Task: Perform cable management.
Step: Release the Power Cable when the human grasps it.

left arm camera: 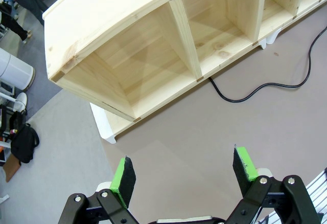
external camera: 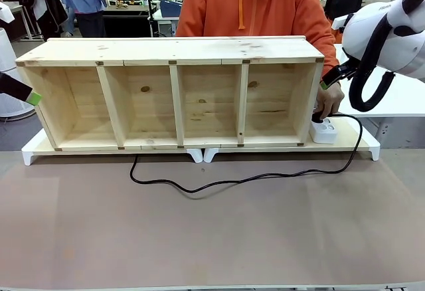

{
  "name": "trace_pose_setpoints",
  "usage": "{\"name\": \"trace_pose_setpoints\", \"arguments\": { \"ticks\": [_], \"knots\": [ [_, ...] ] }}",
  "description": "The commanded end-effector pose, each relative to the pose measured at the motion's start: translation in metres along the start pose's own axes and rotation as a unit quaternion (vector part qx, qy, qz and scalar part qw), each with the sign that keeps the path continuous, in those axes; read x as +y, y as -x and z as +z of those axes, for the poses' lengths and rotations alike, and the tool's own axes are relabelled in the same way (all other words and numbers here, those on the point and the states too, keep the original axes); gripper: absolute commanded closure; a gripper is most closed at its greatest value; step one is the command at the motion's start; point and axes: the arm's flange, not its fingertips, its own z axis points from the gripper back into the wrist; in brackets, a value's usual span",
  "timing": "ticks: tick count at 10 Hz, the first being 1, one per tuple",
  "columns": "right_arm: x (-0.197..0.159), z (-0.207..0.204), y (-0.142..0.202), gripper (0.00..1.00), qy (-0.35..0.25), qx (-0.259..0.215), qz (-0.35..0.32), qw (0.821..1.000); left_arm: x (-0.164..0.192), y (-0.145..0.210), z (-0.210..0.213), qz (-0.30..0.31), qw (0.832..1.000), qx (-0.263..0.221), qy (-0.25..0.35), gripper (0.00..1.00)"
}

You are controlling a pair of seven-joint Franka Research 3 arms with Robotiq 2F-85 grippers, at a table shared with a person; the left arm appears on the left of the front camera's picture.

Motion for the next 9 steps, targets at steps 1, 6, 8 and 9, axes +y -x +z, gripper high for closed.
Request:
{"name": "trace_pose_setpoints", "arguments": {
  "ticks": [1, 6, 8, 9],
  "knots": [
    [0.0014, 0.0009, -0.0015, 0.00, -0.001, -0.002, -0.004, 1.000, 0.0005, -0.0002, -0.0006, 0.000, 1.000, 0.000, -0.001, 0.00],
    [0.0014, 0.0009, -0.0015, 0.00, -0.001, -0.002, -0.004, 1.000, 0.0005, -0.0002, -0.0006, 0.000, 1.000, 0.000, -0.001, 0.00],
    [0.0014, 0.0009, -0.0015, 0.00, -0.001, -0.002, -0.004, 1.000, 0.0005, -0.0002, -0.0006, 0.000, 1.000, 0.000, -0.001, 0.00],
    [0.0014, 0.0009, -0.0015, 0.00, -0.001, -0.002, -0.004, 1.000, 0.0005, -0.0002, -0.0006, 0.000, 1.000, 0.000, -0.001, 0.00]
  ]
}}
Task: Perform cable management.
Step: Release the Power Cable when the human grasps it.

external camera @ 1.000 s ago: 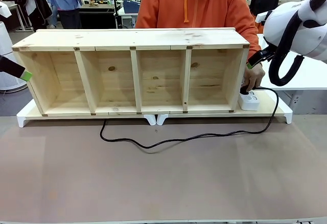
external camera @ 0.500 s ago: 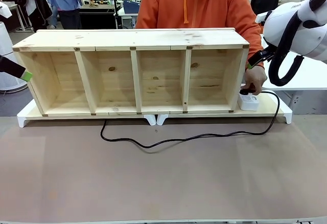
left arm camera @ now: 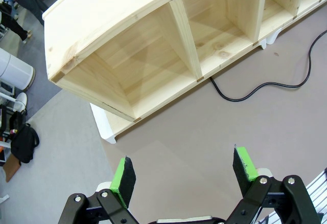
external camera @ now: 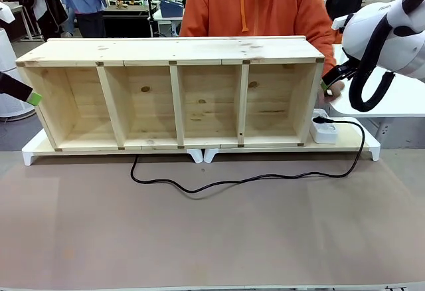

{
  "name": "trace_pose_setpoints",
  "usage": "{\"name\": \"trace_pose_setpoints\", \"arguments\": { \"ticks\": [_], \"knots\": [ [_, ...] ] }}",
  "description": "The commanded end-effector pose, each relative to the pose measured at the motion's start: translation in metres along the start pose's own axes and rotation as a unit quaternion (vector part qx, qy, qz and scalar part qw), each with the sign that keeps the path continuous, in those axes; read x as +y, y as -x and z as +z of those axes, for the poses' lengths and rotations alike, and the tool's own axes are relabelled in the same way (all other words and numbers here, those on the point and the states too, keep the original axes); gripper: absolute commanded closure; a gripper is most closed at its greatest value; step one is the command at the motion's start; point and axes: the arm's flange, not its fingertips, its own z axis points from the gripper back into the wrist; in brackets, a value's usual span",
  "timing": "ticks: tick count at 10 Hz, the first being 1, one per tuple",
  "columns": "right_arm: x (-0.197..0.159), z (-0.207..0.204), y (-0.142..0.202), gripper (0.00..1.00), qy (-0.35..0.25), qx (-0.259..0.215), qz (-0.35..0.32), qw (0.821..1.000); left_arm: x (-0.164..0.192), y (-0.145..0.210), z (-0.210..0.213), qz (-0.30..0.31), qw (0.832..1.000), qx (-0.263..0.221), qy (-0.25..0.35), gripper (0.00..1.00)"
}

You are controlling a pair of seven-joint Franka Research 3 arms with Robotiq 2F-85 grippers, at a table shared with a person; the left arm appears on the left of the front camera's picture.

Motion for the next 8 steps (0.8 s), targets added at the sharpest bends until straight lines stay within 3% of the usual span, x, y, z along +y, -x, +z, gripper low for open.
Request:
{"name": "trace_pose_setpoints", "arguments": {
  "ticks": [1, 8],
  "knots": [
    [0.0014, 0.0009, -0.0015, 0.00, -0.001, -0.002, -0.004, 1.000, 0.0005, -0.0002, -0.0006, 0.000, 1.000, 0.000, -0.001, 0.00],
    [0.0014, 0.0009, -0.0015, 0.00, -0.001, -0.002, -0.004, 1.000, 0.0005, -0.0002, -0.0006, 0.000, 1.000, 0.000, -0.001, 0.00]
  ]
}}
